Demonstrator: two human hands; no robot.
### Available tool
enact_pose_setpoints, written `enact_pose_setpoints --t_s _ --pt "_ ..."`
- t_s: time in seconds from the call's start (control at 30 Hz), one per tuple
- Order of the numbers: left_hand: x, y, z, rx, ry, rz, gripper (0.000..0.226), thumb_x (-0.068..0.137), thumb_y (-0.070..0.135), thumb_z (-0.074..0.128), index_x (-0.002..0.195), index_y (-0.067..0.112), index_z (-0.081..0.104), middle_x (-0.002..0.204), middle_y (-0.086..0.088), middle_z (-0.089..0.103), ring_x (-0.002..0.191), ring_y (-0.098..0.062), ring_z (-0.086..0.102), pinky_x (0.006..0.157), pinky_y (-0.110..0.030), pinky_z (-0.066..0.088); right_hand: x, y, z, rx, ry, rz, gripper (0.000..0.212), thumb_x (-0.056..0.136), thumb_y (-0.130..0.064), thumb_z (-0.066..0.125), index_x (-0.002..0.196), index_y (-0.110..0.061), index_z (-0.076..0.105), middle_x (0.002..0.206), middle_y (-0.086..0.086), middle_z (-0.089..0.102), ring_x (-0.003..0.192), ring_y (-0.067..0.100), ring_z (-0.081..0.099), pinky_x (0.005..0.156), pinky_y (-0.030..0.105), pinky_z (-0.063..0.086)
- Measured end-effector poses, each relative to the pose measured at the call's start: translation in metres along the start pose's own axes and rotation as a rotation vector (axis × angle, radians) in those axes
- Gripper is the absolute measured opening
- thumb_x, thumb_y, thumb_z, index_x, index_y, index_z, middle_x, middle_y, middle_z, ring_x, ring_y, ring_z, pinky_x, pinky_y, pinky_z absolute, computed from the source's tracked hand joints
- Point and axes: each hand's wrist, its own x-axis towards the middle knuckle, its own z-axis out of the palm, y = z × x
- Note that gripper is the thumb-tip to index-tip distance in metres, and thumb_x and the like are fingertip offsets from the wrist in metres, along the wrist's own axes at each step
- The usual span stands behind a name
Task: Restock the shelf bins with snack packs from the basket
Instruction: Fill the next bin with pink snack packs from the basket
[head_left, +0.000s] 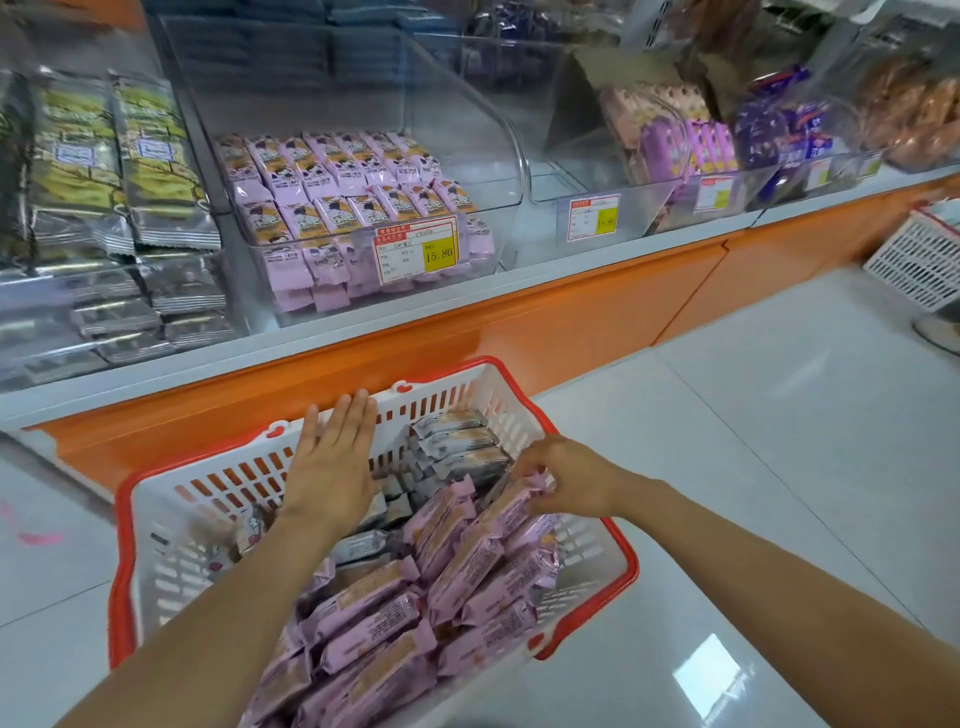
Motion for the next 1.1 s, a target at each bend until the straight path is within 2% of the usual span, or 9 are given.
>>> enact_pose_setpoints --t_s 0.1,0.2,0.3,0.4,0.5,0.6,0.7,0.87,1.1 --pt "-0.001 0.000 -0.005 -0.013 -0.002 0.006 0.081 0.103 0.041 0.033 0.145 0.010 -0.029 0.160 -0.009 -0.026 0.149 -0.024 -0.021 0.115 -0.048 -0.020 0.000 -0.002 -0.010 0.258 0.040 0.030 0.032 0.078 -0.030 0.077 0.107 -0.019 0.068 0.096 -0.005 0.064 0.085 0.005 0.057 0.072 0.017 0.044" --pt "-0.002 0.001 -0.008 -0.123 0.041 0.033 0.074 0.104 0.037 0.035 0.155 0.010 -0.012 0.164 -0.010 -0.015 0.152 -0.025 -0.013 0.118 -0.047 -0.018 0.001 -0.010 -0.026 0.473 0.192 0.030 0.030 0.081 -0.020 0.078 0.108 -0.020 0.065 0.086 -0.005 0.062 0.070 -0.004 0.053 0.066 0.014 0.042" --pt "0.002 0.007 -0.021 -0.470 0.145 0.120 0.059 0.104 0.032 0.041 0.156 0.013 0.021 0.165 -0.006 0.007 0.153 -0.024 0.006 0.121 -0.039 -0.005 0.005 -0.020 -0.047 0.594 0.324 -0.001 0.035 0.081 -0.016 0.078 0.112 -0.018 0.061 0.085 0.003 0.062 0.067 0.001 0.053 0.064 0.020 0.046" --pt "0.000 0.024 -0.056 -0.915 0.130 0.204 0.046 0.104 0.036 0.043 0.148 0.027 0.038 0.155 0.011 0.033 0.144 -0.010 0.027 0.119 -0.026 0.019 0.007 -0.034 -0.069 0.651 0.408 -0.030 0.040 0.082 -0.018 0.078 0.116 -0.017 0.058 0.086 0.000 0.061 0.070 0.003 0.055 0.067 0.022 0.047" --pt "-0.008 0.045 -0.094 -1.289 0.081 0.226 0.034 0.102 0.036 0.048 0.136 0.034 0.044 0.131 0.026 0.049 0.114 0.009 0.048 0.088 0.001 0.035 0.009 -0.053 -0.090 0.743 0.478 -0.090 0.041 0.082 -0.018 0.077 0.118 -0.016 0.058 0.087 0.000 0.063 0.075 0.008 0.058 0.072 0.026 0.050" --pt "-0.007 0.052 -0.115 -1.480 0.190 0.158 0.030 0.102 0.027 0.052 0.131 0.020 0.053 0.112 0.007 0.067 0.094 -0.001 0.064 0.080 -0.019 0.053 0.009 -0.074 -0.106 0.866 0.560 -0.170 0.050 0.082 -0.010 0.077 0.125 -0.012 0.052 0.102 0.018 0.065 0.086 0.020 0.062 0.080 0.030 0.054" --pt "-0.005 0.045 -0.132 -1.656 0.250 0.110 0.023 0.103 0.018 0.049 0.125 0.015 0.053 0.110 0.003 0.066 0.095 0.004 0.063 0.084 -0.014 0.049 0.004 -0.086 -0.117 0.828 0.569 -0.222 0.061 0.080 -0.006 0.077 0.130 -0.014 0.044 0.111 0.015 0.061 0.088 0.011 0.062 0.077 0.024 0.052" --pt "-0.010 0.034 -0.158 -1.721 0.410 0.145 0.017 0.104 0.011 0.045 0.114 0.000 0.052 0.092 0.000 0.063 0.087 -0.001 0.061 0.083 -0.011 0.045 -0.007 -0.098 -0.123 0.699 0.541 -0.273 0.046 0.079 -0.006 0.079 0.113 -0.017 0.050 0.100 0.010 0.060 0.081 0.015 0.060 0.071 0.026 0.050" --pt "-0.002 0.014 -0.185 -1.532 0.582 0.075 0.019 0.101 0.035 0.051 0.112 0.021 0.057 0.097 0.012 0.065 0.092 -0.001 0.060 0.088 -0.027 0.047 -0.001 -0.119 -0.158 0.533 0.616 -0.341 0.035 0.081 -0.009 0.077 0.107 -0.023 0.058 0.088 0.001 0.063 0.076 0.017 0.060 0.074 0.033 0.052"
